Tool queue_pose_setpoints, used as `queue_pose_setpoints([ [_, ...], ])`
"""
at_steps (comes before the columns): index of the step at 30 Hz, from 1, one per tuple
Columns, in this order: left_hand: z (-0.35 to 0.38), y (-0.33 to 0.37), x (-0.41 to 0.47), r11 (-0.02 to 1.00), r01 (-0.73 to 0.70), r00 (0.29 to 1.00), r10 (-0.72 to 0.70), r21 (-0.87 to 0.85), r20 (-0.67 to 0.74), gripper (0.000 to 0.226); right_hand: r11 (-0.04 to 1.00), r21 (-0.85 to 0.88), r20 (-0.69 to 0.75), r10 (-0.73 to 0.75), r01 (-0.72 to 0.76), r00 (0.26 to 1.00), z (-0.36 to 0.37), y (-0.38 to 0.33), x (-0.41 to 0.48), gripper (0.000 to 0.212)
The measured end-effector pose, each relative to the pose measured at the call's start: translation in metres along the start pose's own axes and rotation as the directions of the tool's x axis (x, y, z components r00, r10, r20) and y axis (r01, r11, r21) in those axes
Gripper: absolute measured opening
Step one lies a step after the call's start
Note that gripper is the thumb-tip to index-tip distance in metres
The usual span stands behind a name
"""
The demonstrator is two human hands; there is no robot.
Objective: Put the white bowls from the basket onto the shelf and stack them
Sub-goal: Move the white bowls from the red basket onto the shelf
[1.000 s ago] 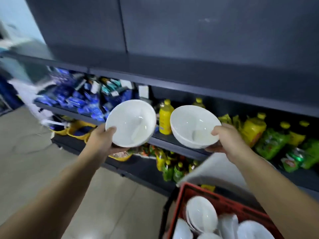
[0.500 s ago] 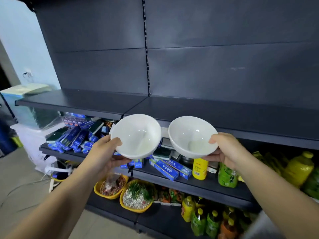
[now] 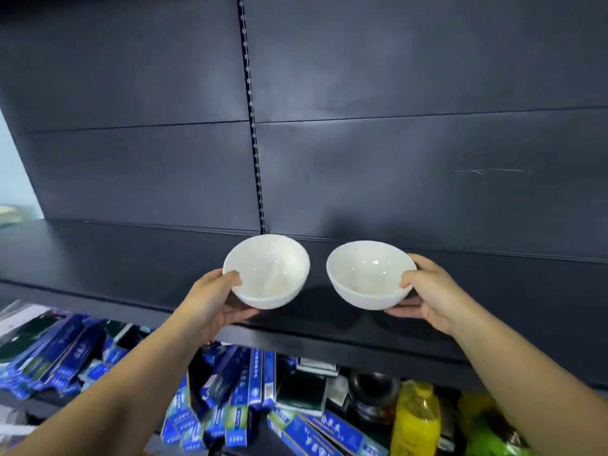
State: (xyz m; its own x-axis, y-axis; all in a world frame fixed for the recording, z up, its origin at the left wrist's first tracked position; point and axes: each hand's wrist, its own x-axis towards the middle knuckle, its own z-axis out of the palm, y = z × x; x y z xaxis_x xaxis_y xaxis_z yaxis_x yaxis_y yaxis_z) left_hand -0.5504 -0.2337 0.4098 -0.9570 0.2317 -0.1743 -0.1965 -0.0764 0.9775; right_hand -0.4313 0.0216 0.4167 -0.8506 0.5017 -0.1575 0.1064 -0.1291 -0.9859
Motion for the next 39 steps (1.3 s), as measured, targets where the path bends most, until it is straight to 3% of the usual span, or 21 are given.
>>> queue_pose_setpoints([
  [7, 0.006, 0.005, 0.118, 0.998, 0.056, 0.996, -0.054, -0.035, 0.072, 0.023, 0.998, 0.039, -0.066, 0.047, -0.044, 0.997, 0.036, -0.004, 0.102, 0.051],
  [17, 0.003, 0.013, 0.236, 0.987, 0.158, 0.972, -0.155, -0.006, 0.176, 0.026, 0.991, 0.057, -0.242, 0.134, -0.124, 0.961, 0.061, -0.001, 0.180, 0.051],
  [27, 0.014, 0.020, 0.274, 0.975, 0.205, 0.945, -0.221, 0.089, 0.241, 0.030, 0.983, 0.121, -0.258, 0.166, -0.139, 0.952, 0.073, -0.002, 0.201, 0.033],
  [39, 0.024, 0.025, 0.279, 0.980, 0.196, 0.963, -0.201, 0.046, 0.178, 0.042, 0.979, 0.136, -0.365, 0.194, -0.154, 0.910, 0.083, -0.004, 0.213, 0.045],
])
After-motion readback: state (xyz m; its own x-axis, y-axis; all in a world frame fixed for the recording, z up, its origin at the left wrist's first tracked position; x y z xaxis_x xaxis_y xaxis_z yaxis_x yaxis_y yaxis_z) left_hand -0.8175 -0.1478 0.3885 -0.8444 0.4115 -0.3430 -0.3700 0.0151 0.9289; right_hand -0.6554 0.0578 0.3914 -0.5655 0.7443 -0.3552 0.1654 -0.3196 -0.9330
